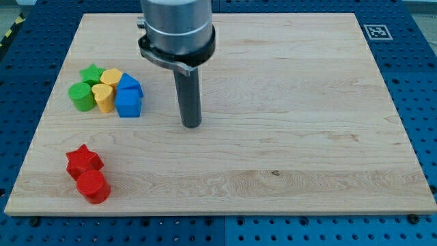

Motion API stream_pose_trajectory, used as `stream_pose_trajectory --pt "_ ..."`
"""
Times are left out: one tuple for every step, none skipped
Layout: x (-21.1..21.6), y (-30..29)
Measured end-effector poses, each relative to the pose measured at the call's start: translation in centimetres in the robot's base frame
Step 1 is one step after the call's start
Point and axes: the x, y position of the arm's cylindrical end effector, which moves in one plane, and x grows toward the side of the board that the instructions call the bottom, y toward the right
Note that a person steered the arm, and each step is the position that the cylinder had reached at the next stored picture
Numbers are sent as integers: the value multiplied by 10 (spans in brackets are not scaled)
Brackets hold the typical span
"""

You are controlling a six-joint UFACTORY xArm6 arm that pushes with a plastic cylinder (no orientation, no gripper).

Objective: Move your arm to the bottom left

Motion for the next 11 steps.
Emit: stream_pose_trajectory --pt "10 3" --pt "38 16" --pt "54 17" --pt "67 7" --pt "68 -12" --pt "54 -33" --pt "38 -56" --pt "38 -77" --pt "34 -112" --pt "16 -144" --pt "11 -171"
